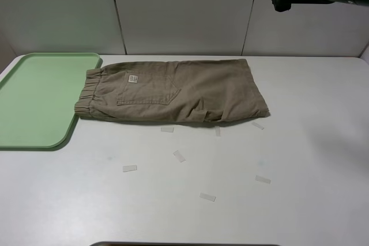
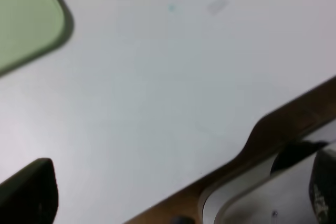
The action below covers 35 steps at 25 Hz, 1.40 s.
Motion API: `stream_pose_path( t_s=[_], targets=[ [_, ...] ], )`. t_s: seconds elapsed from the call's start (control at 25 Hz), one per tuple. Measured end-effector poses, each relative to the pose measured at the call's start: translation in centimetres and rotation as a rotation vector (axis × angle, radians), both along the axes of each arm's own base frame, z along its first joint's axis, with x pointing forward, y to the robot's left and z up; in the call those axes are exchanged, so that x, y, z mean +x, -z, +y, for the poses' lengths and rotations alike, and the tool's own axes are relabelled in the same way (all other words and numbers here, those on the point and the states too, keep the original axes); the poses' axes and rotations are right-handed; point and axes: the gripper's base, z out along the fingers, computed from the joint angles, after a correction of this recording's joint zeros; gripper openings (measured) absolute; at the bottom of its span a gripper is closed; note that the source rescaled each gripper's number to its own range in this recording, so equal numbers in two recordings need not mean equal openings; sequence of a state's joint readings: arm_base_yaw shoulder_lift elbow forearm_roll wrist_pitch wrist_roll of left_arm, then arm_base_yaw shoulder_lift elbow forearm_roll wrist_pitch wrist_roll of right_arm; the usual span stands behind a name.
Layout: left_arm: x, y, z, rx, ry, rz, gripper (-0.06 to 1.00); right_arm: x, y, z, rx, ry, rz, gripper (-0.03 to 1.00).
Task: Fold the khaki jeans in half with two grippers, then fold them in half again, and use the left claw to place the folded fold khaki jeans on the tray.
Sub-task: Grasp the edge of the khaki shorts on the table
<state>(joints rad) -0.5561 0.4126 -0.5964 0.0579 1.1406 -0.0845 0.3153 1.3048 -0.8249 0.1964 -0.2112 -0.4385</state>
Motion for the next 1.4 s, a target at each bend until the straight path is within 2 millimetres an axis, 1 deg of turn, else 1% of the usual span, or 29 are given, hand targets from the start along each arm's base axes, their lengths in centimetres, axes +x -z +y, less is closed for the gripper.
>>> stream_pose_path(
  t_s=[0.24,0.36,1.08,1.2,1.4],
  targets=[
    [0.3,2.3,-0.2,0.028,0.023,0.029,1.0,0.0,0.0,0.0,0.0,0.0,0.0,1.0],
    [0.4,2.8,-0.3,0.035,0.032,0.031,1.0,0.0,0.0,0.0,0.0,0.0,0.0,1.0],
    [0.3,2.8,-0.3,0.025,0.047,0.015,1.0,0.0,0.0,0.0,0.0,0.0,0.0,1.0],
    [-0.2,2.6,0.0,0.0,0.035,-0.028,1.0,0.0,0.0,0.0,0.0,0.0,0.0,1.0],
    [-1.8,2.3,1.3,-0.062,-0.079,-0.158,1.0,0.0,0.0,0.0,0.0,0.0,0.0,1.0]
  ],
)
